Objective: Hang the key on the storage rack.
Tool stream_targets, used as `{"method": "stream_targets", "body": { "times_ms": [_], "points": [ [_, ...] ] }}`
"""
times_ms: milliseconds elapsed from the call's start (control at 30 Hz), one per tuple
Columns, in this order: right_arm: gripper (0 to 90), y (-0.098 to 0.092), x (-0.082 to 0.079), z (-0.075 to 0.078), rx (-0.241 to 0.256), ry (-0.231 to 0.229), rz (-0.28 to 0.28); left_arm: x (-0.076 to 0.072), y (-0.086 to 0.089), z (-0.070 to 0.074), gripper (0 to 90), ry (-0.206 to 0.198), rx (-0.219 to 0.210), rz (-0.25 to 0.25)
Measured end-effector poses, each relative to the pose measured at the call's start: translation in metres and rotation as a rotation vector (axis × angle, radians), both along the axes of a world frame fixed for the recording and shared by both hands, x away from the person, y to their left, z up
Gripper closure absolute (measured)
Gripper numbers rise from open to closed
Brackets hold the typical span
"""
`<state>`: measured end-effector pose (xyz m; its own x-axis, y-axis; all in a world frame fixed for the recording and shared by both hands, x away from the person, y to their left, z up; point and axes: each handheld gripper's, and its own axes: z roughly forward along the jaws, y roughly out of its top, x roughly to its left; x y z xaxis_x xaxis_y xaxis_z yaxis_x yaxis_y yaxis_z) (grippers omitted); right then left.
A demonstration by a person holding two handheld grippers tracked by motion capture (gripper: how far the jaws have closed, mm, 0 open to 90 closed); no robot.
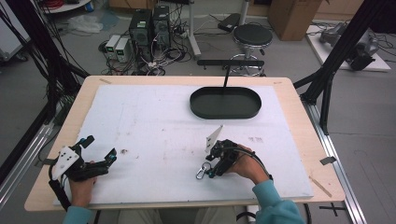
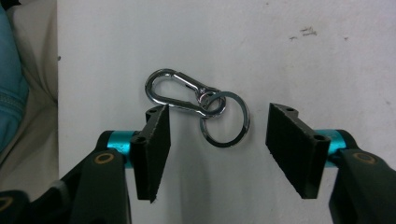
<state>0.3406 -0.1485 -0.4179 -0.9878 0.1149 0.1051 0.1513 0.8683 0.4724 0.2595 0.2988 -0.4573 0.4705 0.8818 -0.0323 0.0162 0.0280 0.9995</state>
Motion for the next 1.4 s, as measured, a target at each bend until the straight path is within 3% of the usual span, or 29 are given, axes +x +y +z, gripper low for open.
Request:
{"method": "stream_targets", "body": {
  "times_ms": [467,800,1067,1400],
  "points": [
    [70.3,-0.0012,-0.0003,0.0025,-0.003,0.013,0.049,0.0,-0.0001,0.0,1.8,0.0,0.001,0.0],
    [77.8,-0.0016,-0.0006,0.0033,-0.009,0.035,0.012,0.0,0.0,0.0,1.7,0.001,0.001,-0.001],
    [85.8,-0.0038,0.0025,0.0056,0.029,0.046,-0.024,-0.0001,0.0002,0.0001,1.7,0.001,0.004,-0.001],
    [88.6,-0.0037,0.0022,0.0058,0.032,0.067,-0.028,0.0001,0.0001,0.0,1.8,0.001,0.001,0.0]
  ]
}}
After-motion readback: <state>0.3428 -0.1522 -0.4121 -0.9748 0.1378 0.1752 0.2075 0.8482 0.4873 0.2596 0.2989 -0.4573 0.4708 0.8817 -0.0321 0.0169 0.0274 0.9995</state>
